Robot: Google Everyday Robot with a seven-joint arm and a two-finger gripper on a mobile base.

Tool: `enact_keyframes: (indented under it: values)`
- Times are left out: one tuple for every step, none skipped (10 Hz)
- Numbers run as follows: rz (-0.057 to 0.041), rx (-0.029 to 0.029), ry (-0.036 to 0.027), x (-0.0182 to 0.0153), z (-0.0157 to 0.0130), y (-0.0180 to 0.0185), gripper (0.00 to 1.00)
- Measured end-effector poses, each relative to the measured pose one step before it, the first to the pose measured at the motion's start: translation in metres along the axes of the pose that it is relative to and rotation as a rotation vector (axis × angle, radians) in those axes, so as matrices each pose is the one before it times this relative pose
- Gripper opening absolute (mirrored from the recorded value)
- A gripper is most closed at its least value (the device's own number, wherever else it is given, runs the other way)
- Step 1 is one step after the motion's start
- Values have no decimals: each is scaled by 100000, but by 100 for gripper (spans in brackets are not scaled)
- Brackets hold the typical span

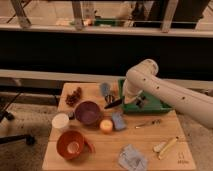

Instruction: Place brush in tray

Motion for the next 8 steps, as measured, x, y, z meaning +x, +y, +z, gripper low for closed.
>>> enact_keyframes:
  values:
    - [506, 146, 620, 693, 235, -758, 0]
    - [676, 373, 626, 627, 68, -526, 0]
    - [15, 98, 320, 114, -11, -34, 0]
    - [220, 11, 42, 56, 2, 2, 0]
    - [809, 183, 180, 359, 137, -270, 0]
    - [1080, -116, 461, 918, 469, -471, 0]
    - [955, 133, 550, 1235, 552, -913, 0]
    - [1410, 243, 390, 1418, 768, -1552, 0]
